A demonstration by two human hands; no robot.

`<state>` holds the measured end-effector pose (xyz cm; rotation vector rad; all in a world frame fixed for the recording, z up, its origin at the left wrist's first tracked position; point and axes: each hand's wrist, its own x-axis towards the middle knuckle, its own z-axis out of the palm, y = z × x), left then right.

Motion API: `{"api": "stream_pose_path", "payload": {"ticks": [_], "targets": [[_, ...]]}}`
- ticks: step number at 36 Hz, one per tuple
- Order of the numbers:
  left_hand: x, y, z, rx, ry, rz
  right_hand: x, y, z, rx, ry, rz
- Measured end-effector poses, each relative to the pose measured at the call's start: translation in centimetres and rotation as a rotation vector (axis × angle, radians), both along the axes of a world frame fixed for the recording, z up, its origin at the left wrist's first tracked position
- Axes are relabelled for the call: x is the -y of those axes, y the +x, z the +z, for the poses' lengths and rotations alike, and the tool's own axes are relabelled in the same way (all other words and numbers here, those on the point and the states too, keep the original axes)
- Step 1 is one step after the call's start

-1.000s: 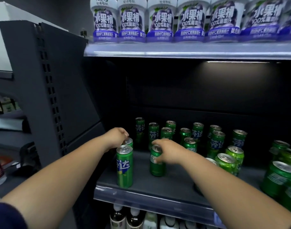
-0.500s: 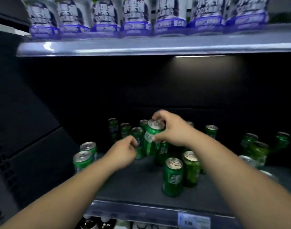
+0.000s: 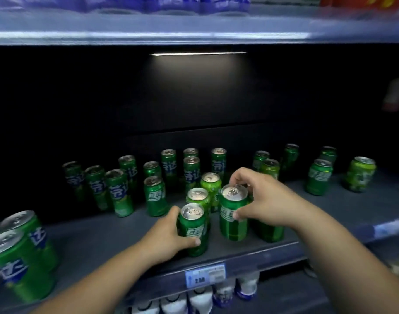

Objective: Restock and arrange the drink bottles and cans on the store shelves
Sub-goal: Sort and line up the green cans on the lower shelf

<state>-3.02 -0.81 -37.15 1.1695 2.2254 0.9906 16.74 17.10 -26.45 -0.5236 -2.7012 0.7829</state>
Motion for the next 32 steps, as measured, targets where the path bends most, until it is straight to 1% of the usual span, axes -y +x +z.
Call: {"api": "stream_pose_path", "payload": {"ticks": [3,9,14,18,21,26,29,32], "targets": [[-1.3,1.3,0.0,0.009,0.019,-0.043,-0.5,0.5,-1.0,0.089,0.058,-0.026],[-3.3,3.3,0.0,-0.001,0.047,-0.075,-2.1,0.2,-2.7,0.150,0.177,-0.093],[-4.6,4.1,-0.1,0.010,0.058,-0.056,-3.3,0.0,-4.0,0.223,0.222,-0.145],[-5.0,4.5,0.0,0.026,0.067,-0.079,-3.8,0.2,-4.2,0.263,0.226,-0.134],[-4.3,3.9,0.6,-0.021,0.025,-0.093,-3.9,0.3,-3.0,0.238,0.227,-0.097],[-2.2,2.0,2.6,-0.137,-0.019,0.004,-2.8,-0.7,0.3,0.110,0.223,-0.028],[-0.4,1.0,4.4,-0.235,-0.036,0.034,-1.4,-2.7,1.5,0.053,0.223,0.042],[1.9,-0.5,6.3,-0.351,-0.097,0.081,0.6,-5.4,2.2,0.039,0.235,0.134]]}}
